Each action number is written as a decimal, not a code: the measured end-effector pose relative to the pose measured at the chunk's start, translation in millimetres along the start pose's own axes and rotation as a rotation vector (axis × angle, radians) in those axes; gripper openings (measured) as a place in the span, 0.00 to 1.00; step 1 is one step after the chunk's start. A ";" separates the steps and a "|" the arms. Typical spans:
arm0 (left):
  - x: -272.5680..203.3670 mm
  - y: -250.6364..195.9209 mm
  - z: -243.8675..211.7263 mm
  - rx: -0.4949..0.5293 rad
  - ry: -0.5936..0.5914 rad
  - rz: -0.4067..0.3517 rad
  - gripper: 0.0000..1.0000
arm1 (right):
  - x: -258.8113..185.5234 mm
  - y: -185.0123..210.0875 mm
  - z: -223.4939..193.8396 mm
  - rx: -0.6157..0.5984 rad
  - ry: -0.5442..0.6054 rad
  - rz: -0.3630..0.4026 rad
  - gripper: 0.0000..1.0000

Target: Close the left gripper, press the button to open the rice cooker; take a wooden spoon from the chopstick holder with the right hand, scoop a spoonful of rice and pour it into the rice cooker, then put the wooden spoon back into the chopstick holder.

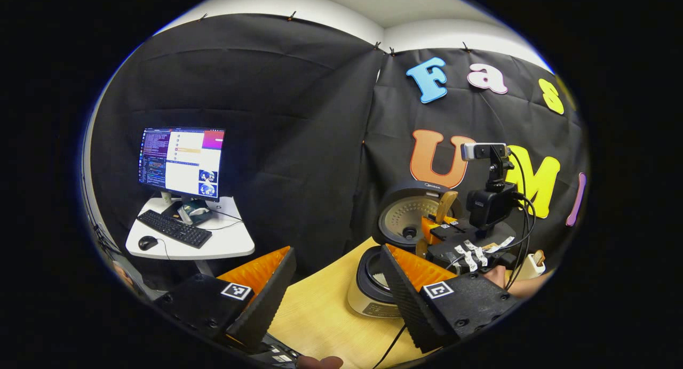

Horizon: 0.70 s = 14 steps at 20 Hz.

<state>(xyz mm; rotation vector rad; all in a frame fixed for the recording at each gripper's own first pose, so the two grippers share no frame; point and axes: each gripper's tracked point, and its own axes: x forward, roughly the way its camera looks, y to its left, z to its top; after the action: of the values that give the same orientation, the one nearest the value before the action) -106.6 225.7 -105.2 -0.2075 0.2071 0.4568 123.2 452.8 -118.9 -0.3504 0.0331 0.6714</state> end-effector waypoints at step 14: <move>16.0 -7.3 56.7 0.049 -0.078 0.011 1.00 | -39.8 -47.2 14.1 0.633 0.083 0.007 0.00</move>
<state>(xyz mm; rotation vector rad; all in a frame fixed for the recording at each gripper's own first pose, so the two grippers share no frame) -80.7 239.7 -53.7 -0.1409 0.1428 0.4689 119.7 399.1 -85.4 0.2322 0.3186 0.6183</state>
